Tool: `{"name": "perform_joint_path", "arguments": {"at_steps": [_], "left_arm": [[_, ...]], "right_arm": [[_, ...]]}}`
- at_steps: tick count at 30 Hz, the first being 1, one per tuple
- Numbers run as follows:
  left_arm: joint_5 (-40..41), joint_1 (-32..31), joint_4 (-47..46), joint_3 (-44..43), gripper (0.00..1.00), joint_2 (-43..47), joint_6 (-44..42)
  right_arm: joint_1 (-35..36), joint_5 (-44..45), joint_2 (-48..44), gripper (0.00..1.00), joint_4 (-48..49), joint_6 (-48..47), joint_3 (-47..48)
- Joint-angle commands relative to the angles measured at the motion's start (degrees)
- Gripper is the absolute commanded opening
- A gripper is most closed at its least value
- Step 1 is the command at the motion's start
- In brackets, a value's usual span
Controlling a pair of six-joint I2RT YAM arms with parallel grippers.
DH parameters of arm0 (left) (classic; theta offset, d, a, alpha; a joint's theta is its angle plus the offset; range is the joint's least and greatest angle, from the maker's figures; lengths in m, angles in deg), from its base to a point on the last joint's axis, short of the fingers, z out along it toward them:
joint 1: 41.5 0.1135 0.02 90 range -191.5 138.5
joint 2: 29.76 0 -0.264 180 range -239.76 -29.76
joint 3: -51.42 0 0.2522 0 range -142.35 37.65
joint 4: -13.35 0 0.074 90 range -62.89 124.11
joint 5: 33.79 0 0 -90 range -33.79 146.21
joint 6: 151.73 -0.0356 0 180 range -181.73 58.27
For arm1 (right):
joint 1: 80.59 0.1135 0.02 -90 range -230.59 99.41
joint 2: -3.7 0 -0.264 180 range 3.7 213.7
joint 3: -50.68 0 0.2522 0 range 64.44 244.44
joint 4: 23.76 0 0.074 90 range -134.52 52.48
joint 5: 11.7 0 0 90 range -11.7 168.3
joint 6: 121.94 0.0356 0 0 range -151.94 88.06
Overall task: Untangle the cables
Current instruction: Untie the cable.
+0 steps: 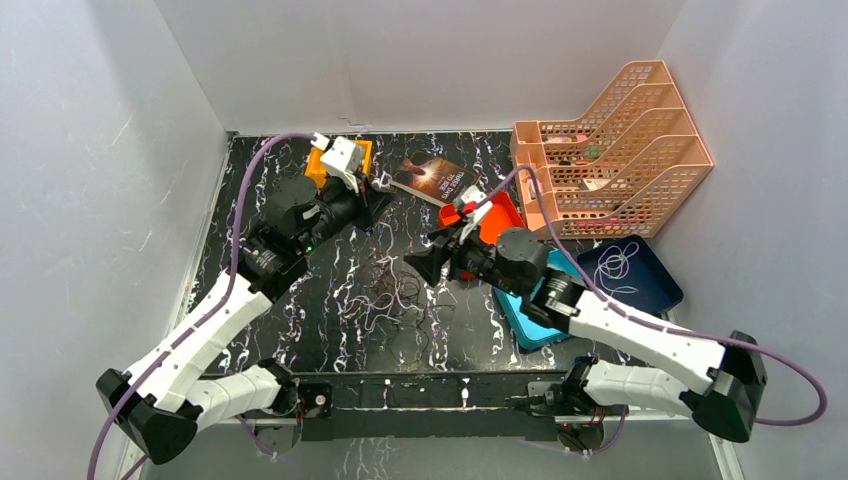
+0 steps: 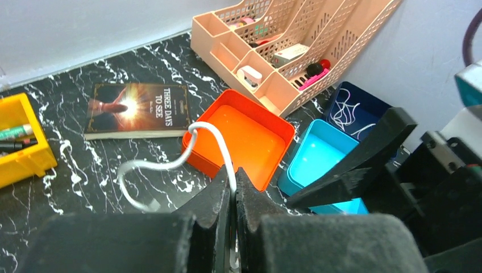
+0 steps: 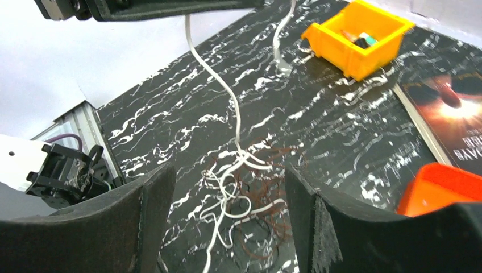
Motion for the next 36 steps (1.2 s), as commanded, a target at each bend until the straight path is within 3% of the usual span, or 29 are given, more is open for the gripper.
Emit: {"name": "perform_joint_path", "arguments": {"at_steps": [1,10,15,18,36], "left_arm": [[1.16,0.3,5.6,-4.26,0.0,0.04,2.36],[-0.15,0.3,9.21,-9.8,0.0,-1.49,3.14],[1.34,0.3,14.95,-17.01,0.0,-4.8,3.57],[1.49,0.3,17.02,-20.83,0.0,-5.9,3.35],[7.15,0.3,24.65,-51.69,0.0,-16.72,-8.1]], "right_arm": [[-0.08,-5.79,5.91,0.79,14.82,-3.12,1.4],[-0.04,-3.64,20.68,0.75,25.6,0.01,6.63],[-0.04,-3.61,27.33,0.54,27.75,2.46,9.2],[-0.04,-5.33,30.13,0.48,28.01,3.39,9.71],[-0.08,-7.31,39.82,0.35,31.5,9.35,1.49]]}}
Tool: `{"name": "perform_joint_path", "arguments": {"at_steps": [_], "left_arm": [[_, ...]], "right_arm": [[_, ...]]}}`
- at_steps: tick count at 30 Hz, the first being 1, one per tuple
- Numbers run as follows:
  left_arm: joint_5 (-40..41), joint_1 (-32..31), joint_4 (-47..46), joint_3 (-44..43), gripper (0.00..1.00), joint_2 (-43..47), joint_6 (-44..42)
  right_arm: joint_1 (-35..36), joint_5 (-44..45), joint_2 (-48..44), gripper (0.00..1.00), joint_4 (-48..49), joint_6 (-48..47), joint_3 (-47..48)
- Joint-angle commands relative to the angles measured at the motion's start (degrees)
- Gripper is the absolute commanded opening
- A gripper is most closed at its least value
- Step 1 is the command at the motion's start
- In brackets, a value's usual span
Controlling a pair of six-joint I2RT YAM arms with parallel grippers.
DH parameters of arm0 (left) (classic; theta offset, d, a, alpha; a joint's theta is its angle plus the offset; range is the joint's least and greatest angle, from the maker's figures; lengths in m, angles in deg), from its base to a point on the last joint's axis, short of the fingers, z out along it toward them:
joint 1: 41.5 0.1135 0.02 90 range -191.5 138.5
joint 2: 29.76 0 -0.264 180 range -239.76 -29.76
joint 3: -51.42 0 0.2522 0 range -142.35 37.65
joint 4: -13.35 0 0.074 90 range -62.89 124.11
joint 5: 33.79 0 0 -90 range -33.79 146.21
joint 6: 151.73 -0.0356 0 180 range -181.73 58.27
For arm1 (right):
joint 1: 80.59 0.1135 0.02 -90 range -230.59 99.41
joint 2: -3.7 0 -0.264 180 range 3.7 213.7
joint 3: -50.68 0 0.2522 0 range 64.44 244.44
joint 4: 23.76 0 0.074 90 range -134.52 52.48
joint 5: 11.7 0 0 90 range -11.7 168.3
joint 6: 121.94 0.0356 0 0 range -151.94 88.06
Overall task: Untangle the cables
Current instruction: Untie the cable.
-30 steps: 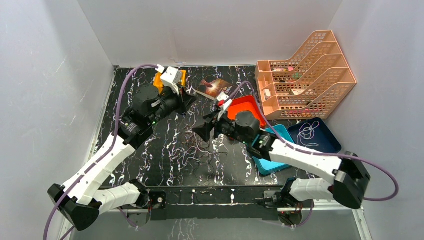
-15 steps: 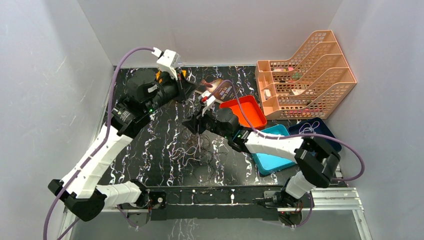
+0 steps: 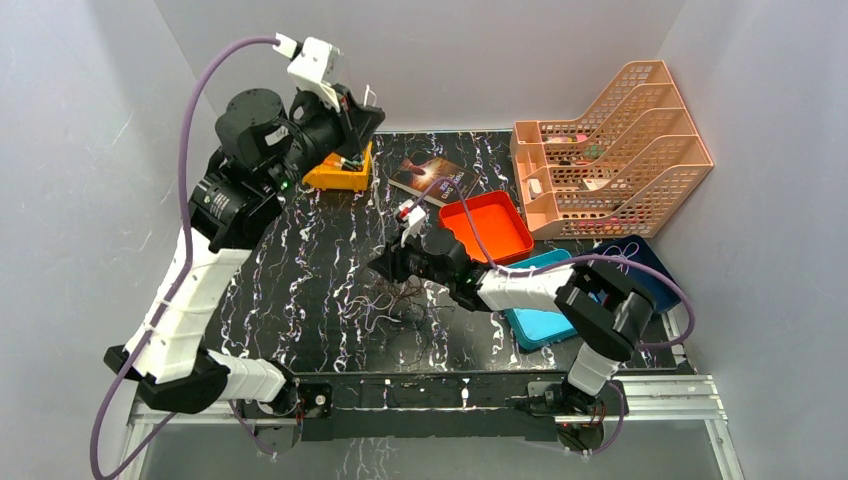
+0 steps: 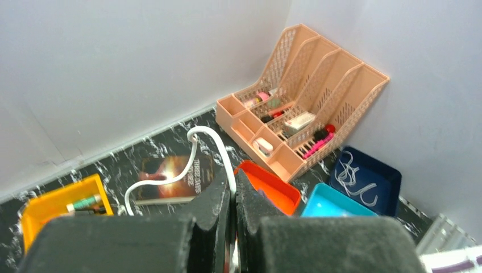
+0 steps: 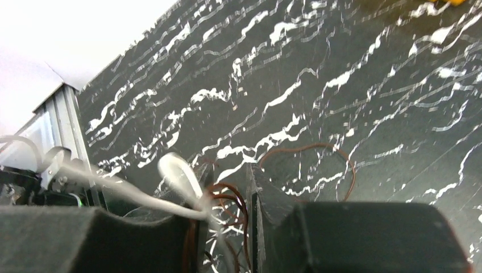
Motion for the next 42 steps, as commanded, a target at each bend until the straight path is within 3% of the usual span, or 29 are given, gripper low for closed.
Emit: {"name": "perform_joint_path", "arguments": {"at_steps": [1,15,20,26,33,38,42], "left_arm": [[2.98,0.28,1.18,-10.08,0.0,-2.67,-5.58],[14.52,0.32,-4.22,-28.24,0.0,-10.9,-20.34],[15.76,0.32,-8.76,-30.76,0.0,-11.67,-23.37],[16.18,0.32,-11.1,-31.92,0.0,-12.3,-26.14],[17.49,0.35,-14.06,-33.66,0.0,-13.39,-29.72],[17.93,0.28,-14.5,-29.69,0.0,-11.98,-30.09],[18.3,0.3,-14.47,-25.3,0.0,-10.39,-29.4]], "right_arm": [[-0.06,-1.47,2.21,0.35,3.43,1.58,-2.16],[0.02,-4.47,7.72,0.34,6.65,3.85,-5.12],[0.18,-5.41,9.87,0.32,7.87,4.5,-5.9],[0.29,-6.36,12.01,0.19,9.62,5.41,-7.13],[0.64,-7.58,14.02,0.18,12.16,6.99,-8.9],[0.7,-7.08,9.58,0.28,9.66,5.9,-9.07],[0.73,-5.69,2.19,0.41,5.29,4.17,-8.93]]}}
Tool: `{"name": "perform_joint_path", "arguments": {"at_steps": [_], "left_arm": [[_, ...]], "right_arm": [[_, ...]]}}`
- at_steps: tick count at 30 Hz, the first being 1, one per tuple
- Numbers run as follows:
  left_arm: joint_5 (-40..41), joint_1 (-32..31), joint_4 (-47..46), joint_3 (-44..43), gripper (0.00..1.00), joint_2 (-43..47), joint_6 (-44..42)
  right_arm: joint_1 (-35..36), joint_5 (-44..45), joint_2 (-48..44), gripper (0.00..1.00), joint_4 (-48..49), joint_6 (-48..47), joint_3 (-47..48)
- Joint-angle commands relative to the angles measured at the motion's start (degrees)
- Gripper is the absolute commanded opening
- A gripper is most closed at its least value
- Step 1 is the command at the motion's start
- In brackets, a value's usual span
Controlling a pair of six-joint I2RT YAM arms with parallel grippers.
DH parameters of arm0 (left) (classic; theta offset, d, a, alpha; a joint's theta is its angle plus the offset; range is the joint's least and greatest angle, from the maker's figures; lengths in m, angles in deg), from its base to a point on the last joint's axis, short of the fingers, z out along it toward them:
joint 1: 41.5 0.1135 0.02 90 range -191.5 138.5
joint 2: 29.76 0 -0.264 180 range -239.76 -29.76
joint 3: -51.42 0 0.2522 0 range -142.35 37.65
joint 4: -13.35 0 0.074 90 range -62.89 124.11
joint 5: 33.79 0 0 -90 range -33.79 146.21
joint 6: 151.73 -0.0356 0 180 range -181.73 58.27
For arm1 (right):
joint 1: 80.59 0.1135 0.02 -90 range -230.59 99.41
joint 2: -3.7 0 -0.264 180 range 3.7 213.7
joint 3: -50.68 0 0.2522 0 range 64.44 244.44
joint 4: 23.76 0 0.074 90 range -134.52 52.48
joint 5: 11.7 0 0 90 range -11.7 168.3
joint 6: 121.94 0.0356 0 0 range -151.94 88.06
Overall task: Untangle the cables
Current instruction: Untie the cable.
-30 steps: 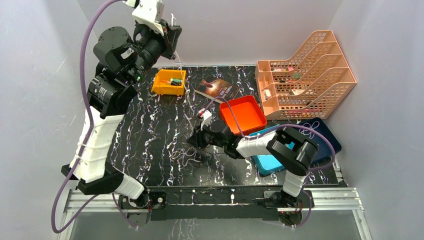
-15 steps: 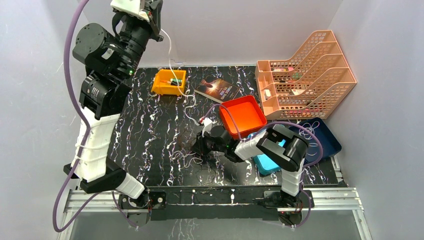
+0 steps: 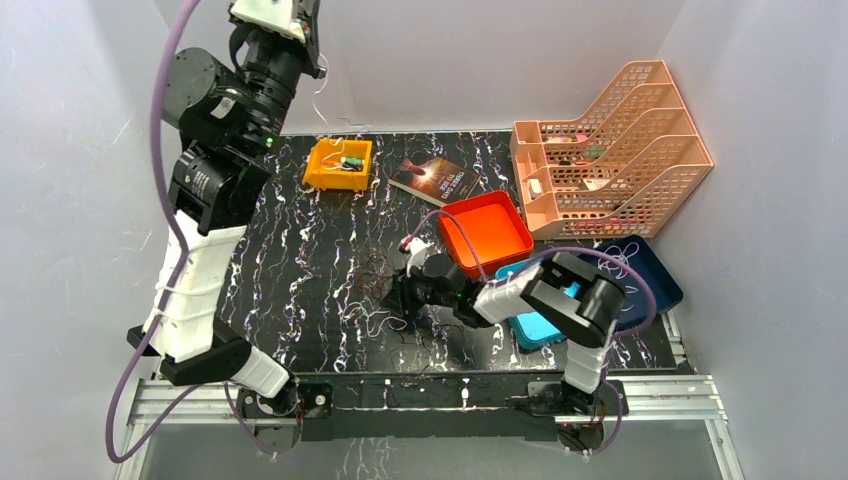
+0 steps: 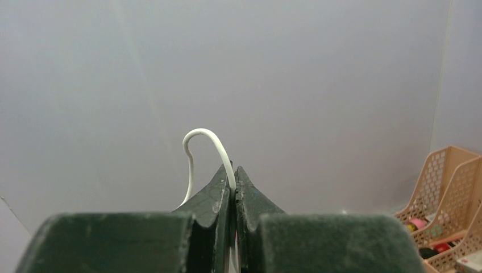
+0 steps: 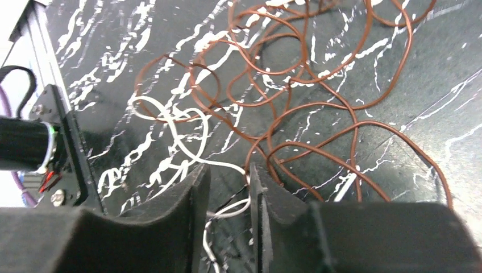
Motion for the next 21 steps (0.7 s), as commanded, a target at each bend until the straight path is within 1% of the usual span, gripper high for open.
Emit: {"name": "perform_joint_path", "arguments": {"at_steps": [1,7,10,13,18,21], "left_arm": [[1.31,0.32,-1.93,4.16,0.0,2.34,-0.12],[1.41,0.32,-1.64,9.08,0.0,3.93,1.51],[1.05,0.32,-1.53,11.24,0.0,4.7,2.57],[0.04,0.32,-0.93,12.28,0.0,5.14,3.83],[-1.78,0.32,1.88,12.11,0.0,4.8,6.62],[-3.86,0.31,3.5,13.39,0.0,5.5,8.77]], "right_arm": [[0.3,1.54,-10.92,0.45,-2.57,-2.65,-0.26],[0.3,3.24,-19.98,0.65,-12.35,-6.15,1.16],[0.25,6.82,-24.91,0.76,-16.69,-8.01,0.96],[0.23,9.89,-29.94,0.85,-20.87,-10.12,0.75],[0.29,10.66,-36.93,0.88,-27.03,-14.33,0.71],[0.28,10.06,-41.57,0.88,-27.08,-16.22,-0.86]]}}
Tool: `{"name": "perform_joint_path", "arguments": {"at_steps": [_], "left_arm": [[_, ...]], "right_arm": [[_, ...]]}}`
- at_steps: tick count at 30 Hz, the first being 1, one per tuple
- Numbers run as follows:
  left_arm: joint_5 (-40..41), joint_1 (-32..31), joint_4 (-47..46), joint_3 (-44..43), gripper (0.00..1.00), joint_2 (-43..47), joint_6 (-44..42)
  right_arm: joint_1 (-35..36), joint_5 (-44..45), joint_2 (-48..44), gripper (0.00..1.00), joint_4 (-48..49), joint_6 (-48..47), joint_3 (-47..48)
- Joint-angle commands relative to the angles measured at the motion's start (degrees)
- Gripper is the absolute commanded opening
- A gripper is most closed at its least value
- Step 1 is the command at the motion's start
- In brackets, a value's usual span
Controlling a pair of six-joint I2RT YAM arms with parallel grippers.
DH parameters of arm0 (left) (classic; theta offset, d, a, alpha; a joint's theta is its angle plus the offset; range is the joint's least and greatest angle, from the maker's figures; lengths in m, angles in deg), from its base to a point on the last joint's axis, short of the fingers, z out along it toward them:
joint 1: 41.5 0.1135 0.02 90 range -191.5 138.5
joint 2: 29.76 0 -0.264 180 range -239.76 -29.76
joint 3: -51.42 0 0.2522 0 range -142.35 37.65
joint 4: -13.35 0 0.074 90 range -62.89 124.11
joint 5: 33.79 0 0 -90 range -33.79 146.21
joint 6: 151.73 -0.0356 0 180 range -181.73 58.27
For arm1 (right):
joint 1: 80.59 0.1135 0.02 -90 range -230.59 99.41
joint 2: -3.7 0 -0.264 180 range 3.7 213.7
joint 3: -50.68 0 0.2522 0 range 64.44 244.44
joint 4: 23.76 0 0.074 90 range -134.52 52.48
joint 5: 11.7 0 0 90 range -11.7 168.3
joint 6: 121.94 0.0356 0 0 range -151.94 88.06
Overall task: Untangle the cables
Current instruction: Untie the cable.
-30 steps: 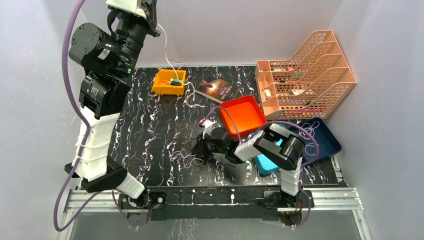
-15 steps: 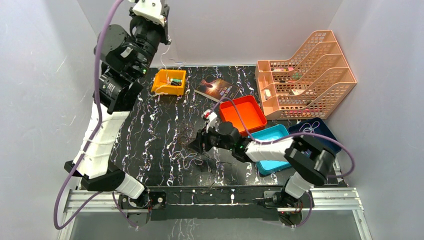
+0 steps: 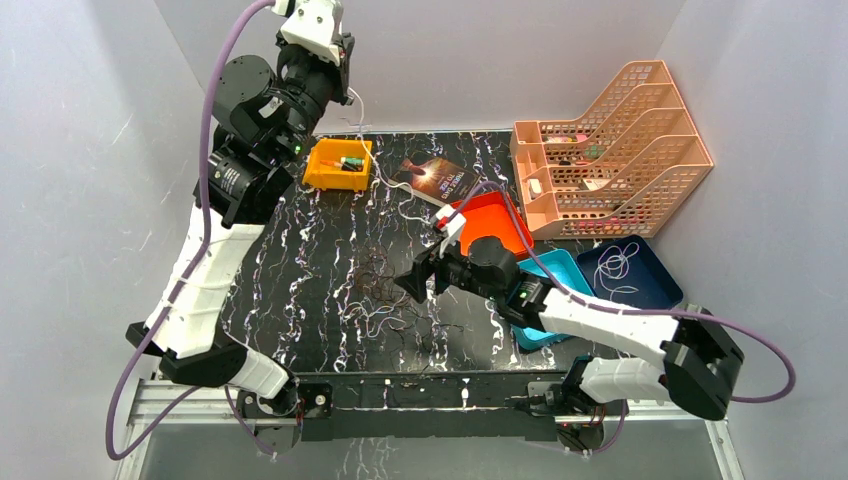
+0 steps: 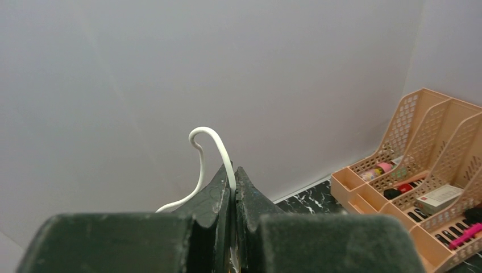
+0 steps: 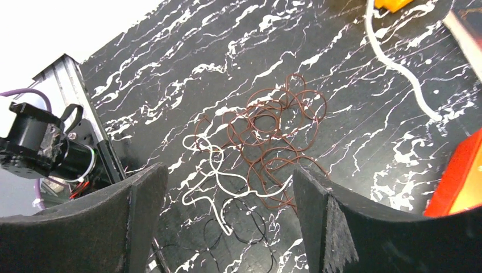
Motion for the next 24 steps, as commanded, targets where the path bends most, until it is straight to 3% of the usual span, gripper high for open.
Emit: {"name": "perform_joint_path", "arguments": {"at_steps": [1,7,12,18,24], "left_arm": [[-3.46,0.28,1.81,1.38,0.0,3.68,4.12],[-4.76,0.32,3.8,3.79,0.0,5.02,6.48],[-5.88,0.32,4.77,4.0,0.0,5.36,7.5],[-8.93,0.32,7.33,3.9,0.0,5.88,9.94],[-10.96,0.32,9.36,3.23,0.0,6.03,12.17]], "right_arm": [[0.23,1.04,-7.22,0.88,-1.21,-4.71,-1.25],[0.22,-0.74,-15.0,0.88,3.96,-6.55,-3.28],[0.19,-0.1,-14.1,0.87,1.54,-8.34,1.49],[0.17,-2.05,-10.25,0.87,6.82,-15.52,4.17],[0.2,-1.44,-6.03,0.85,25.44,-22.88,0.42]]}}
